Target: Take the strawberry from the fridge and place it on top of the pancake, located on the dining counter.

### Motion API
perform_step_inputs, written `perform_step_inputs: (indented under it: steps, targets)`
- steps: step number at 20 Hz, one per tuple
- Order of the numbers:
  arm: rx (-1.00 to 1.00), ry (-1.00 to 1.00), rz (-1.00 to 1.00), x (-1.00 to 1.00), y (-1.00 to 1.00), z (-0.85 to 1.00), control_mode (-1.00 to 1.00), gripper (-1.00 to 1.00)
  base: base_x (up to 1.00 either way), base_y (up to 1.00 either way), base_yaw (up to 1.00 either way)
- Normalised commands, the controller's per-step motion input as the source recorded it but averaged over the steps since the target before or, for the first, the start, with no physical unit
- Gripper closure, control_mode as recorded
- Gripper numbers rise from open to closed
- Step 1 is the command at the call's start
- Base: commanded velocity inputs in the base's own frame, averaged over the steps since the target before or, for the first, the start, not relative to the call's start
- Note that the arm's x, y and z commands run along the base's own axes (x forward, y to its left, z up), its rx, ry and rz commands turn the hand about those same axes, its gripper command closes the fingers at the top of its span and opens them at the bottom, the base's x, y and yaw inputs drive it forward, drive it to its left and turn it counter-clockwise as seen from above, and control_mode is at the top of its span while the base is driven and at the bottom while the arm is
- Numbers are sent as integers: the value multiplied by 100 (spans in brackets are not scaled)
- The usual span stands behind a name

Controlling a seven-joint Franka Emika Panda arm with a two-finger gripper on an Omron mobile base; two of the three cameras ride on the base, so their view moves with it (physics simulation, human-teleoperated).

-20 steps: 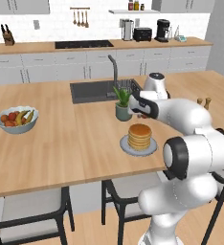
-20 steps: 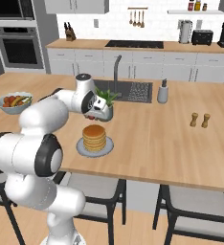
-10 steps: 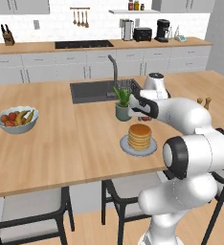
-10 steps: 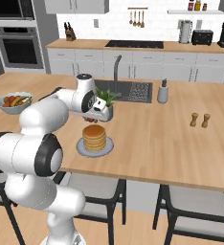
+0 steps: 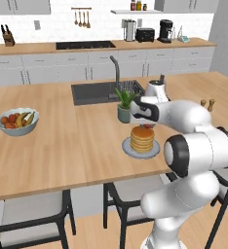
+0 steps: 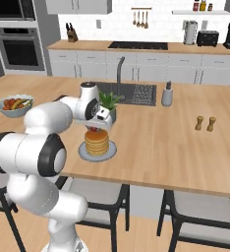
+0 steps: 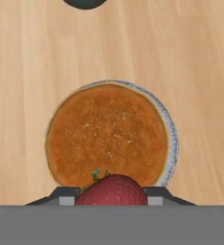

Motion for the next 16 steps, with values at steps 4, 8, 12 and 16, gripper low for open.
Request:
perform_step_inputs:
  steps: [4,8,12,16]
  targets:
    - [0,0,0,6,0,-28,-100,100,0,0,0]
    - [0,0,0,14,0,0,-100,100,0,0,0]
    - [-1,0,0,12,0,-4,-100,100,0,0,0]
    - [0,0,0,7,1,-13,-100,100,0,0,0]
